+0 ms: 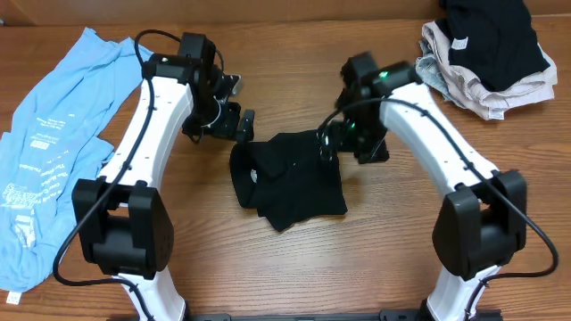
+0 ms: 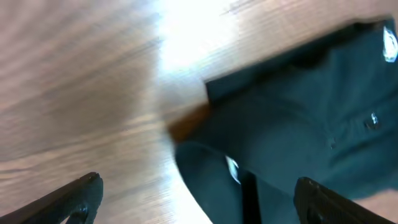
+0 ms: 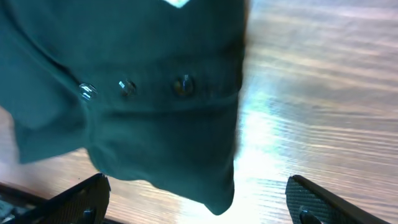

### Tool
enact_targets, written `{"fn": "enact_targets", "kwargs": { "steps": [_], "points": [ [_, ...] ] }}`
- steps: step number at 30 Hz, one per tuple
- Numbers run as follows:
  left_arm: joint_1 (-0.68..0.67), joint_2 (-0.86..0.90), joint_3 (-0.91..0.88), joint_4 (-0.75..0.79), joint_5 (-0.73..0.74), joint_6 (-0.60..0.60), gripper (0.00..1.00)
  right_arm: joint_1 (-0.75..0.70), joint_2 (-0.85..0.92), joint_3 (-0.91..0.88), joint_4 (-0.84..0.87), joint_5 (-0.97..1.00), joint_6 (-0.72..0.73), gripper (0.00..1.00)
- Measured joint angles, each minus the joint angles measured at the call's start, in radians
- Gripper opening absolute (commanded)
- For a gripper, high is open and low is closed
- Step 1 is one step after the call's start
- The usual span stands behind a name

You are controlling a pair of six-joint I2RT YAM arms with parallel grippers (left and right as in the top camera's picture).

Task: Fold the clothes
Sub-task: 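Lift the black bundle with the right gripper and carry it rightward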

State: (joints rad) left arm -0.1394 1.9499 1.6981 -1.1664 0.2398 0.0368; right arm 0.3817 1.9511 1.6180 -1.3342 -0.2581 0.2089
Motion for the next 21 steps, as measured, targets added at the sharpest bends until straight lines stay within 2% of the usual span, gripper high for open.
{"fn": "enact_targets", "kwargs": {
  "steps": [10,15,21],
  "points": [
    [0.156,0.000,-0.001,0.067,-0.024,-0.088,1.00,0.080,0.000,-0.282,0.253,0.048,0.019,0.92],
    [0.163,0.000,-0.001,0.067,-0.027,-0.090,1.00,0.076,-0.018,-0.380,0.378,0.123,0.077,0.93],
    [0.163,0.000,-0.001,0.067,-0.027,-0.090,1.00,0.021,-0.042,-0.413,0.484,0.169,0.095,0.93]
  ]
}}
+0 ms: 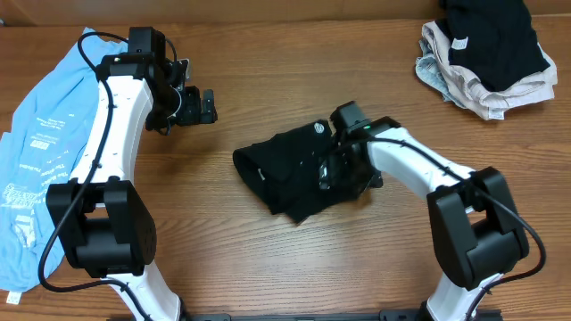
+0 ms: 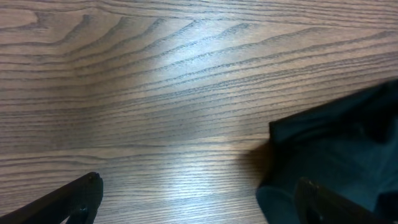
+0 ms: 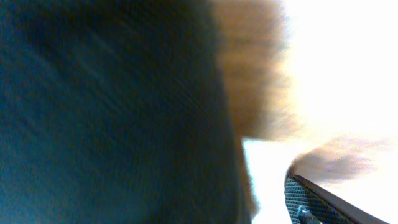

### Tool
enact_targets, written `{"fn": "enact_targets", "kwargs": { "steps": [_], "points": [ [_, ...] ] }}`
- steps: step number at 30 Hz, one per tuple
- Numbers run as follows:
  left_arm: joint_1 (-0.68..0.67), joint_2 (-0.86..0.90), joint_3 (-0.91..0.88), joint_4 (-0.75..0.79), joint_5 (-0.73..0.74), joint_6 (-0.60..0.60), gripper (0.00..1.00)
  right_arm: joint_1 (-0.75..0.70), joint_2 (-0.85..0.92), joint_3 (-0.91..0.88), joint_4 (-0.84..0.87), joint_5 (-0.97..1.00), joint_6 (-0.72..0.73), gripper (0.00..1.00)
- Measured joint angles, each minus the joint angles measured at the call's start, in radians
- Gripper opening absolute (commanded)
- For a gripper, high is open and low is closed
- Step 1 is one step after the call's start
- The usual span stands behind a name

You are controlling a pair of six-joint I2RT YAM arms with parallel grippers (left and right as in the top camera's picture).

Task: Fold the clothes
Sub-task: 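Lift the black bundle with the right gripper and carry it rightward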

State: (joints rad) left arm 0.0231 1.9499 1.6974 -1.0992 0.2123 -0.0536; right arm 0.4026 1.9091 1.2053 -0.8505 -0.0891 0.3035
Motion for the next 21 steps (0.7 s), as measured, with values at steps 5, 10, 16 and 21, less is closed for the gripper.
{"fn": "enact_targets", "kwargs": {
  "steps": [5,10,16,21],
  "points": [
    [0.000,0.000,0.000,0.001,0.000,0.000,1.00,-0.092,-0.001,-0.005,0.168,0.082,-0.037,0.99],
    [0.000,0.000,0.000,0.014,0.000,0.000,1.00,-0.200,0.007,-0.014,0.390,0.156,-0.076,1.00],
    [0.000,0.000,0.000,0.000,0.000,0.000,1.00,-0.271,0.015,0.101,0.308,0.047,-0.084,1.00],
    [0.000,0.000,0.000,-0.003,0.000,0.000,1.00,-0.255,0.002,0.346,0.039,-0.114,-0.088,1.00]
  ]
}}
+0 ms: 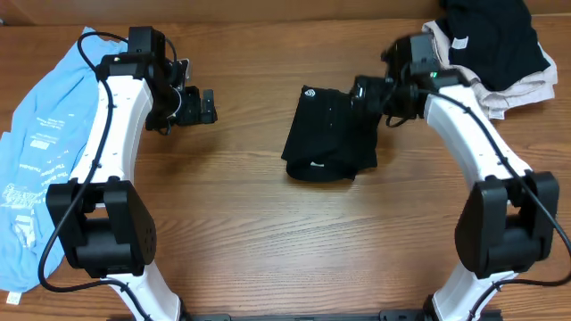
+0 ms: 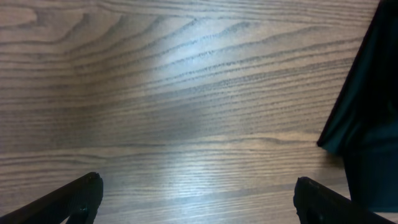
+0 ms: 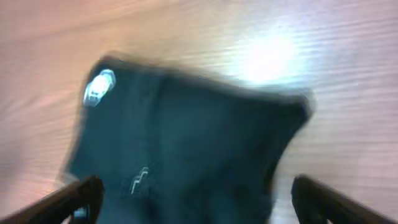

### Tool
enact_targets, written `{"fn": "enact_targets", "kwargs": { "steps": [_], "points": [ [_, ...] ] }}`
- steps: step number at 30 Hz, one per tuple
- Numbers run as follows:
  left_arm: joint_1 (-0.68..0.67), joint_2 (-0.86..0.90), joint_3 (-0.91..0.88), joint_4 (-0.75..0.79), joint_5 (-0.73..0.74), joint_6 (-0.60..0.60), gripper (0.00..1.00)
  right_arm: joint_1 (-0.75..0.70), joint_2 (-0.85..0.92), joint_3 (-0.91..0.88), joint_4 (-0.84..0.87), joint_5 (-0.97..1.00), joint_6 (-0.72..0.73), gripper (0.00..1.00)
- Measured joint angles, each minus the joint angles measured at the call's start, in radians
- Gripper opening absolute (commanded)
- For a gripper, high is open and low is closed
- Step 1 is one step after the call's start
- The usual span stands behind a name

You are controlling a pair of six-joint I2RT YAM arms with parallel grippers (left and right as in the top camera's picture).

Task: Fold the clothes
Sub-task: 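Lift the black bundle with the right gripper and carry it rightward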

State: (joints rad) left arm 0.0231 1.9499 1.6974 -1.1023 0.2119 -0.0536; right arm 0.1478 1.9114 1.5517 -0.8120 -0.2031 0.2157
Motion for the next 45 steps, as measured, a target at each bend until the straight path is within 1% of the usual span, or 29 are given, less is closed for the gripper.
{"fn": "enact_targets", "kwargs": {
  "steps": [2,4,6,8,11,15,21,25,30,35,40,45],
  "points": [
    [0.000,0.000,0.000,0.000,0.000,0.000,1.00,0.018,-0.011,0.086,-0.137,-0.057,0.000,1.00],
    [0.000,0.000,0.000,0.000,0.000,0.000,1.00,0.051,-0.031,0.125,-0.235,-0.100,0.000,1.00],
    [0.000,0.000,0.000,0.000,0.000,0.000,1.00,0.089,-0.042,0.122,-0.293,-0.122,0.000,1.00],
    [0.000,0.000,0.000,0.000,0.000,0.000,1.00,0.124,-0.042,0.102,-0.298,-0.133,0.000,1.00],
    [0.000,0.000,0.000,0.000,0.000,0.000,1.00,0.171,-0.042,0.034,-0.263,-0.140,-0.011,1.00],
    [0.000,0.000,0.000,0.000,0.000,0.000,1.00,0.218,-0.042,-0.103,-0.173,-0.148,-0.037,1.00],
    [0.000,0.000,0.000,0.000,-0.007,0.000,1.00,0.222,-0.042,-0.294,0.028,-0.126,-0.090,1.00],
    [0.000,0.000,0.000,0.000,-0.007,0.000,1.00,0.213,-0.042,-0.389,0.128,-0.107,-0.106,1.00],
    [0.000,0.000,0.000,0.000,-0.007,0.000,1.00,0.198,-0.060,-0.428,0.171,-0.104,-0.112,1.00],
    [0.000,0.000,0.000,0.000,-0.007,0.000,1.00,0.153,-0.069,-0.441,0.176,-0.065,-0.112,1.00],
    [0.000,0.000,0.000,0.000,-0.007,0.000,1.00,0.069,-0.069,-0.444,0.205,0.040,-0.111,1.00],
    [0.000,0.000,0.000,0.000,-0.007,0.000,1.00,-0.049,-0.068,-0.450,0.238,0.132,-0.112,0.99]
  ]
}}
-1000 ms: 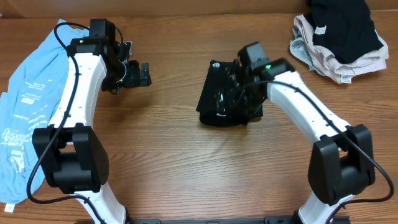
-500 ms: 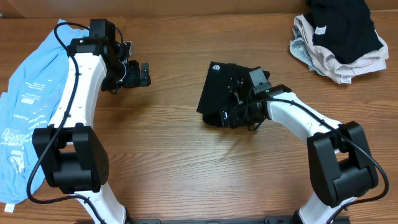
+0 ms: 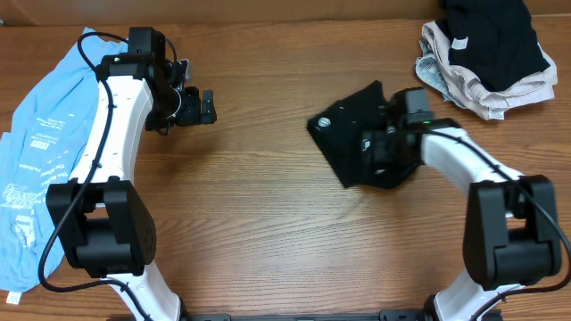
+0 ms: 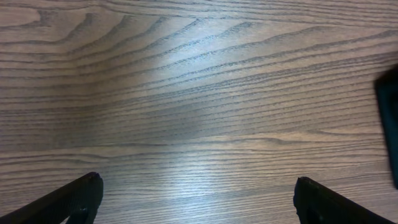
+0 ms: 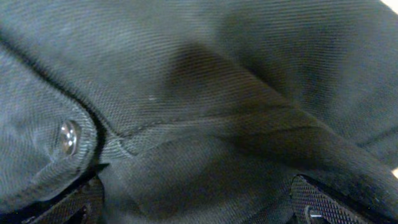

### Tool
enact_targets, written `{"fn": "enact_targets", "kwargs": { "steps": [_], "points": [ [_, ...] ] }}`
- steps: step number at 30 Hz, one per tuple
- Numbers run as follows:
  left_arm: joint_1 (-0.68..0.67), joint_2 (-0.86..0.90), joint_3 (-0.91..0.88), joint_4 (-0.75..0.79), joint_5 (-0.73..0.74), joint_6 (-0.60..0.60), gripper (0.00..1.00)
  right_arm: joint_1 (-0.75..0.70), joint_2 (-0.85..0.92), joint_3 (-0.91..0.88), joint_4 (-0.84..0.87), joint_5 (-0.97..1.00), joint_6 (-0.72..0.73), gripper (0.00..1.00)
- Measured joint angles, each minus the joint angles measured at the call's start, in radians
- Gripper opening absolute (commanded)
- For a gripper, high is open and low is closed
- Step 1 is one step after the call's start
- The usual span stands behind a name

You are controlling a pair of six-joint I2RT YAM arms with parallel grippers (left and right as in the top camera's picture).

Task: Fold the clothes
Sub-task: 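Lift the black bundle with the right gripper and carry it rightward, then carry the bundle to the top-right clothes pile and lower it on top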

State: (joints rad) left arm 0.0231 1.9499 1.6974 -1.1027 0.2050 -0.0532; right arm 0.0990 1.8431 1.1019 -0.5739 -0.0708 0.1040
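Note:
The black garment (image 3: 352, 134) lies folded into a small, slanted packet right of the table's middle. My right gripper (image 3: 379, 148) sits low on its right half. In the right wrist view, black cloth with a metal snap (image 5: 68, 137) fills the frame, and my right gripper (image 5: 196, 208) is open, its fingers (image 5: 320, 205) spread wide over the fabric. My left gripper (image 3: 203, 106) hangs open over bare wood at the back left, far from the garment. In the left wrist view, my left gripper (image 4: 196, 205) holds nothing, and a sliver of black garment (image 4: 392, 124) shows at the right edge.
A light blue shirt (image 3: 45, 134) lies spread along the table's left side, beside my left arm. A pile of black and beige clothes (image 3: 486, 53) sits in the back right corner. Bare wooden table (image 3: 268, 232) stretches across the front.
The black garment has turned from an upright rectangle to a slanted one and lies a little further right. My right gripper went from its far right corner down onto its right half. The left arm is unchanged.
Both open grippers were at the black garment's far corners in the table's middle. Then my left gripper stood back at the far left while the right was down on the cloth. Later the garment lay further right as a neater rectangle, and now slanted under my right gripper.

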Motion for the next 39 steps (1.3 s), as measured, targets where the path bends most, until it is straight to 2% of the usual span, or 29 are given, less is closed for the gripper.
{"fn": "enact_targets", "kwargs": {
  "steps": [5,10,14,19,21,26,34,39],
  "points": [
    [0.000,0.000,0.000,0.000,0.000,0.000,1.00,-0.092,0.006,0.086,-0.191,-0.077,0.001,0.99],
    [0.000,0.000,0.000,0.000,0.000,0.000,1.00,-0.105,0.010,0.338,-0.501,-0.234,0.040,0.97],
    [0.000,0.000,0.000,0.000,0.000,0.000,1.00,-0.101,0.000,0.504,-0.659,-0.253,0.168,1.00],
    [0.000,0.000,0.000,0.000,0.000,0.000,1.00,-0.099,-0.010,0.495,-0.737,-0.134,0.405,1.00],
    [0.000,0.000,0.000,0.000,0.000,0.000,1.00,-0.099,-0.010,0.447,-0.731,-0.092,0.494,1.00],
    [0.000,0.000,0.000,0.002,0.000,0.000,1.00,-0.099,-0.010,0.277,-0.607,-0.062,0.596,1.00],
    [0.000,0.000,0.000,0.003,0.000,0.000,1.00,-0.099,-0.010,0.075,-0.383,-0.078,0.639,1.00],
    [0.000,0.000,0.000,0.005,0.000,0.000,1.00,-0.098,-0.029,-0.029,-0.134,-0.120,0.625,0.99]
  ]
}}
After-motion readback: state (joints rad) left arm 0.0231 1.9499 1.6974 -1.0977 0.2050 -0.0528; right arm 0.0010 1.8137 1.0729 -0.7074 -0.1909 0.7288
